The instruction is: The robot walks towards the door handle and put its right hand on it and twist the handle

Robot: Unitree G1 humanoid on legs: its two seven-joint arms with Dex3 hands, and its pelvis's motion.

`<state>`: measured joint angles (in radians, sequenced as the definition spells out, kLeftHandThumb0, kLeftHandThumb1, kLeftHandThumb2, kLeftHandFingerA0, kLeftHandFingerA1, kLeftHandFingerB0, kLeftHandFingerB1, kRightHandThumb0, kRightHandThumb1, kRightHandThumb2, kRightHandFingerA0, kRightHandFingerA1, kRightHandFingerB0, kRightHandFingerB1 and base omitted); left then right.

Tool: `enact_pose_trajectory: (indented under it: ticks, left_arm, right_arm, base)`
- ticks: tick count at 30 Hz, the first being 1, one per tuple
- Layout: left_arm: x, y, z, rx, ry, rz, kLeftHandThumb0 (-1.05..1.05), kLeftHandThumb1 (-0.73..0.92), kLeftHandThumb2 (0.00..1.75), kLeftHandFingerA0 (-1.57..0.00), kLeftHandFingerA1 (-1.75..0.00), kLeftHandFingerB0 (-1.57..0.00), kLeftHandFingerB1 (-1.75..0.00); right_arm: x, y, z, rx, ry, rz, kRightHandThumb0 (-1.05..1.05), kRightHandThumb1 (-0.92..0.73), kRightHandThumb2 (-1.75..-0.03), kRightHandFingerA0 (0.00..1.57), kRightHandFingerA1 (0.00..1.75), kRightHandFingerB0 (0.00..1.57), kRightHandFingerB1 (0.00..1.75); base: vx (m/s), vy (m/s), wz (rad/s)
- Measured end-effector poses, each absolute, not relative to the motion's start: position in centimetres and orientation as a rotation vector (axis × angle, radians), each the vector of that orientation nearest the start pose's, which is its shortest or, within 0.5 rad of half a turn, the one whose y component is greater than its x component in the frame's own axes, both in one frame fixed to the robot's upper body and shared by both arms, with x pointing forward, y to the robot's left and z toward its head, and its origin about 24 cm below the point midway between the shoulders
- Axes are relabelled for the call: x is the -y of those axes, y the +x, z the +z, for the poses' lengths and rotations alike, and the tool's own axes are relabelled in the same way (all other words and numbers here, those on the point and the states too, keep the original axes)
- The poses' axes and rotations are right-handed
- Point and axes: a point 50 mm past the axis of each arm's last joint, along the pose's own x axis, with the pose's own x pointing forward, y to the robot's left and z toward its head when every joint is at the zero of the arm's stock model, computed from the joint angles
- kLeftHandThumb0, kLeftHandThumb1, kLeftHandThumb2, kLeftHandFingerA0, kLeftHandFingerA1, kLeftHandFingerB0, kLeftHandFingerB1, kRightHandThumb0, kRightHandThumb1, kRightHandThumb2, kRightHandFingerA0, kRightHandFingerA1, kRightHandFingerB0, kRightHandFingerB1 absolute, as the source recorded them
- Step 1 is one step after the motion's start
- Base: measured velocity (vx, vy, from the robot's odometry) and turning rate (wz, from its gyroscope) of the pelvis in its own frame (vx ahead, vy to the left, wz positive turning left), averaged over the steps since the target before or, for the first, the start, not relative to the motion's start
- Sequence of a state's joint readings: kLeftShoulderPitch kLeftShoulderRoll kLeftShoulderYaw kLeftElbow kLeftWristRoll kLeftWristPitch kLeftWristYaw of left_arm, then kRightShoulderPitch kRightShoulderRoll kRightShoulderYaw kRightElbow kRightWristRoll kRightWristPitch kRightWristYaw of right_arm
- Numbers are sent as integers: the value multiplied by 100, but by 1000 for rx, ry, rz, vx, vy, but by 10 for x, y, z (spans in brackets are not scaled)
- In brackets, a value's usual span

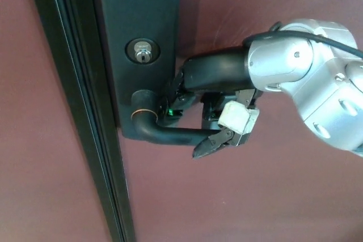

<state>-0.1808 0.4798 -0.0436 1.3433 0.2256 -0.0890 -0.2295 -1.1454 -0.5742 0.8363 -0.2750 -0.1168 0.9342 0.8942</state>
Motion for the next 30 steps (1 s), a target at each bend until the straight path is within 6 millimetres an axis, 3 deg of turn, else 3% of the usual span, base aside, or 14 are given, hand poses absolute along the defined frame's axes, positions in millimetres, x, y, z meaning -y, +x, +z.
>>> enact_pose_trajectory:
  ticks: [14,15,17,21,22,25,27,28,29,30]
  left_arm:
    - [-318,142,-115,-1164,504,-80,-40,60,58,-68,-46,-49,-39]
    - [-318,143,-115,-1164,504,-80,-40,60,58,-68,-46,-49,-39]
    - [-318,142,-116,-1165,504,-80,-40,60,58,-68,-46,-49,-39]
    - [-318,143,-115,-1165,504,-80,-40,60,58,-68,-46,-49,-39]
    - [-318,143,-115,-1165,504,-80,-40,60,58,-68,-46,-49,-39]
    - [-318,143,-115,-1166,505,-80,-40,60,58,-68,-46,-49,-39]
    - [-318,143,-115,-1167,505,-81,-40,60,58,-68,-46,-49,-39]
    - [-318,143,-115,-1167,506,-81,-40,60,58,-68,-46,-49,-39]
    - [-318,143,-115,-1168,506,-80,-40,60,58,-68,-46,-49,-39]
    - [-318,143,-115,-1169,506,-81,-40,60,58,-68,-46,-49,-39]
  right_arm:
    - [37,296,217,-191,-1230,1025,-59,-44,-79,65,62,41,49]
    - [37,296,216,-189,-1231,1024,-56,-51,-56,75,54,24,31]
    - [37,296,213,-193,-1238,1026,-55,-52,-56,75,54,21,30]
    - [35,294,206,-186,-1262,1010,-54,-52,-56,75,54,21,30]
    - [34,294,206,-184,-1265,1007,-62,-44,-75,68,61,28,43]
    - [34,295,203,-180,-1274,992,-59,-43,-78,65,61,37,47]
    - [35,295,201,-179,-1281,981,-59,-43,-78,65,61,37,47]
    - [35,295,200,-178,-1284,975,-54,-53,-56,67,50,49,39]
    - [35,295,199,-178,-1288,970,-58,-43,-78,59,59,44,50]
    - [35,295,198,-179,-1293,965,-58,-43,-79,59,59,46,51]
  base:
    - [0,0,0]
    - [0,0,0]
    - [0,0,0]
    - [0,0,0]
    - [0,0,0]
    - [0,0,0]
    - [0,0,0]
    - [0,0,0]
    - [0,0,0]
    - [0,0,0]
